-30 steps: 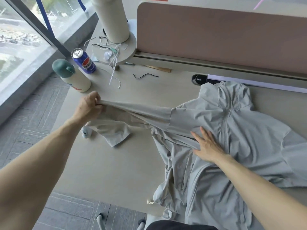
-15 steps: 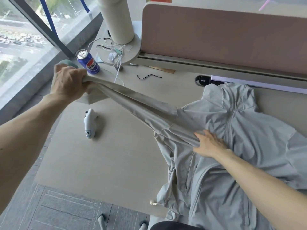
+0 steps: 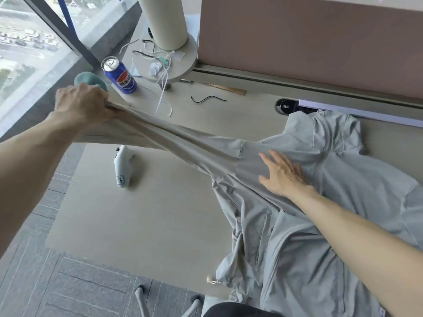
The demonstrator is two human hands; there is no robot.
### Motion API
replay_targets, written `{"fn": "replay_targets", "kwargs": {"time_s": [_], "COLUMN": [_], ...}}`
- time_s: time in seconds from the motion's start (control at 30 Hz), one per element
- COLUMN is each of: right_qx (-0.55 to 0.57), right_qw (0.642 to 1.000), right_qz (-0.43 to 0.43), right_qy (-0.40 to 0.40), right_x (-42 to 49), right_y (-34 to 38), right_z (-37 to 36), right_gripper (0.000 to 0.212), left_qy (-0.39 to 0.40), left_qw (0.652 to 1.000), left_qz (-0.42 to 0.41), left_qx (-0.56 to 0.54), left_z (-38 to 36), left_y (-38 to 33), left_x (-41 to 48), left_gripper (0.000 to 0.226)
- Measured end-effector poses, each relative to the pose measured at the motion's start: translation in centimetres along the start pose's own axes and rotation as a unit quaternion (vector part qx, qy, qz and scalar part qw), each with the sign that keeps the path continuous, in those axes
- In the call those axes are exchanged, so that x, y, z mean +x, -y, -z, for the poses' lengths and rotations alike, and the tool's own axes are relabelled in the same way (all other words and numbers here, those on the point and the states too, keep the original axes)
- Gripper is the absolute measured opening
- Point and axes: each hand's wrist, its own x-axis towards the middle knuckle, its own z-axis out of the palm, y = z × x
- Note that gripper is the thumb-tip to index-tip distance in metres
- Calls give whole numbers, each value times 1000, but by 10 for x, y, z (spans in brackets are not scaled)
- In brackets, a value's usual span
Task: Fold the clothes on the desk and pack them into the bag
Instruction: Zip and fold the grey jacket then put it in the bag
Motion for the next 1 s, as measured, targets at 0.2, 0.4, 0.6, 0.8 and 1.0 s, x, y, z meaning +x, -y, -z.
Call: {"fn": "replay_targets", "kwargs": {"time_s": [0.2, 0.4, 0.6, 0.8, 1.0], "right_qx": [-10, -4, 31, 42, 79], "right_qw": [996, 992, 998, 999, 984], "right_qz": [-22, -35, -1, 3, -23], "right_qy": [80, 120, 50, 18, -158], "right_x": [11, 11, -36, -107, -185], "right_y": [2, 2, 4, -3, -20], "right_z": [0, -11, -19, -47, -98], "right_gripper": [82, 91, 79, 74, 43], "left_qy": [-18, -73, 182, 383, 405], "left_qw": [996, 987, 937, 861, 862], "left_qz": [84, -8, -94, -150, -130], "left_qx": [-15, -140, -284, -300, -276], "left_z": [-16, -43, -88, -107, -121], "left_y": [-6, -90, -190, -244, -263], "left_x": [8, -44, -139, -218, -286], "left_gripper": [37, 35, 40, 67, 45]}}
